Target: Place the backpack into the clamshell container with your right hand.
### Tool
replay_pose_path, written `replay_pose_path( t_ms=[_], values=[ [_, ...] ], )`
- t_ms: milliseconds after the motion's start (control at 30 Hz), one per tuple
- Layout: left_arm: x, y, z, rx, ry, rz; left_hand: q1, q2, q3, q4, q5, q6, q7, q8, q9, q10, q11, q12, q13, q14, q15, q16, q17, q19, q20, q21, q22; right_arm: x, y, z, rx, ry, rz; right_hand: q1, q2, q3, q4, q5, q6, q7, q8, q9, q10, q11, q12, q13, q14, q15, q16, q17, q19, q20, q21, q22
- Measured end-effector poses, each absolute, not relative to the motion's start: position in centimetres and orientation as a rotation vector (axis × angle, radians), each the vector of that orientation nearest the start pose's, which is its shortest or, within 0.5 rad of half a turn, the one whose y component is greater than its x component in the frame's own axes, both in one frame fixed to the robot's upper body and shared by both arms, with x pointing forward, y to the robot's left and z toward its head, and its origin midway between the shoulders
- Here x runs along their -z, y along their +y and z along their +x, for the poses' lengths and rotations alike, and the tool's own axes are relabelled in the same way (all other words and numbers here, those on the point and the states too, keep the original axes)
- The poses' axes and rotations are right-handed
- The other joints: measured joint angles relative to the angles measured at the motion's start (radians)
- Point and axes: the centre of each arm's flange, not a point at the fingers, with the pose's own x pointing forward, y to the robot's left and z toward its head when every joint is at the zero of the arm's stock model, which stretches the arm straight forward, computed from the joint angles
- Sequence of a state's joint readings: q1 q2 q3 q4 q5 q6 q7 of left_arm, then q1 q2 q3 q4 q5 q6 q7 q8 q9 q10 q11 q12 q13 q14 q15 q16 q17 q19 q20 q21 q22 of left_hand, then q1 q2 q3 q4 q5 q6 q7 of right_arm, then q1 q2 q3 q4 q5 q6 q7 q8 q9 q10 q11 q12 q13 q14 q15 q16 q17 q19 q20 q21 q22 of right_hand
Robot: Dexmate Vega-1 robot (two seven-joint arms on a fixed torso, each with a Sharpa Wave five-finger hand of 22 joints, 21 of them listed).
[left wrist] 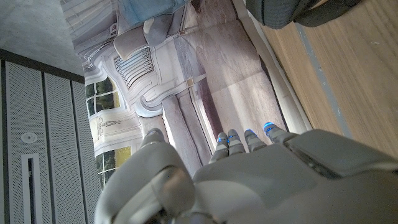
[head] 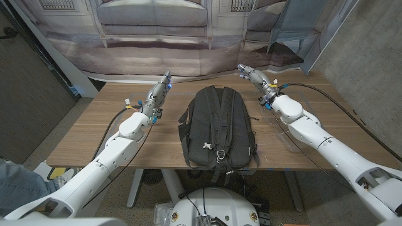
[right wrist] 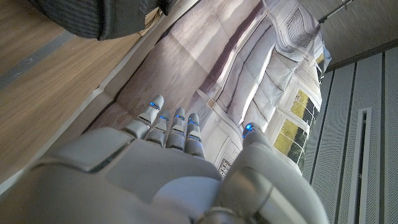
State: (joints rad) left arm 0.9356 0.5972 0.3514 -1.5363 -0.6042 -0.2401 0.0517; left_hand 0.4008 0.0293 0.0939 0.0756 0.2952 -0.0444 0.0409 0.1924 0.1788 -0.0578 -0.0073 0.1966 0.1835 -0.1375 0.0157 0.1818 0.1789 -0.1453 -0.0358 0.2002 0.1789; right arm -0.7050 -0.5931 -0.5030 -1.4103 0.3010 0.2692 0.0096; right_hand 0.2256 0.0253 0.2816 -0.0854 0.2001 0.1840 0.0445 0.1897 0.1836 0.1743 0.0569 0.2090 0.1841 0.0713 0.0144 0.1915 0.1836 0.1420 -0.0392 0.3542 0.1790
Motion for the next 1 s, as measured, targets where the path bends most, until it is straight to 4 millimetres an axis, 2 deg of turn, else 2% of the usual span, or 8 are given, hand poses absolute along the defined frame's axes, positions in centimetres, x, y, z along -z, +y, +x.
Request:
replay_pose_path(
  t_ms=[233, 400, 1000],
  values=[
    [1.0, 27.6, 61.0, 0.216, -0.643, 0.042, 0.0, 0.0, -0.003, 0.003, 0.0, 0.005, -0.005, 0.0, 0.0, 0.005, 0.005, 0.0, 0.0, 0.0, 0.0, 0.0, 0.0, 0.0, 0.0, 0.0, 0.0, -5.0, -22.8, 63.6, -0.293, -0.749, -0.462, 0.0, 0.0, 0.0, 0.0, 0.0, -0.005, -0.005, 0.0, 0.0, -0.009, -0.009, 0.0, 0.0, 0.0, -0.011, 0.0, 0.0, 0.0, 0.0, 0.0, 0.0],
    [0.9, 27.5, 60.8, 0.216, -0.646, 0.044, 0.0, 0.0, -0.003, 0.003, 0.0, 0.005, -0.005, 0.0, 0.0, 0.005, 0.005, 0.0, 0.0, 0.0, 0.0, 0.0, 0.0, 0.0, 0.0, 0.0, 0.0, -5.2, -22.7, 63.6, -0.296, -0.75, -0.477, 0.004, -0.004, 0.001, -0.007, 0.0, 0.0, -0.011, 0.0, 0.0, -0.014, -0.014, -0.006, 0.0, 0.0, -0.011, 0.0, 0.0, 0.0, 0.0, 0.0, 0.0],
    [1.0, 27.5, 60.6, 0.209, -0.645, 0.045, 0.0, 0.0, -0.007, -0.001, 0.0, 0.005, -0.005, 0.0, 0.0, 0.005, 0.005, 0.0, 0.0, 0.0, 0.0, 0.0, 0.0, 0.0, 0.0, 0.0, 0.0, -5.8, -22.1, 63.8, -0.298, -0.75, -0.536, 0.01, 0.001, 0.004, -0.013, 0.0, -0.007, -0.018, 0.0, 0.0, -0.025, -0.014, -0.012, 0.0, 0.0, -0.011, 0.0, 0.0, 0.0, 0.0, -0.01, 0.0]
  ],
)
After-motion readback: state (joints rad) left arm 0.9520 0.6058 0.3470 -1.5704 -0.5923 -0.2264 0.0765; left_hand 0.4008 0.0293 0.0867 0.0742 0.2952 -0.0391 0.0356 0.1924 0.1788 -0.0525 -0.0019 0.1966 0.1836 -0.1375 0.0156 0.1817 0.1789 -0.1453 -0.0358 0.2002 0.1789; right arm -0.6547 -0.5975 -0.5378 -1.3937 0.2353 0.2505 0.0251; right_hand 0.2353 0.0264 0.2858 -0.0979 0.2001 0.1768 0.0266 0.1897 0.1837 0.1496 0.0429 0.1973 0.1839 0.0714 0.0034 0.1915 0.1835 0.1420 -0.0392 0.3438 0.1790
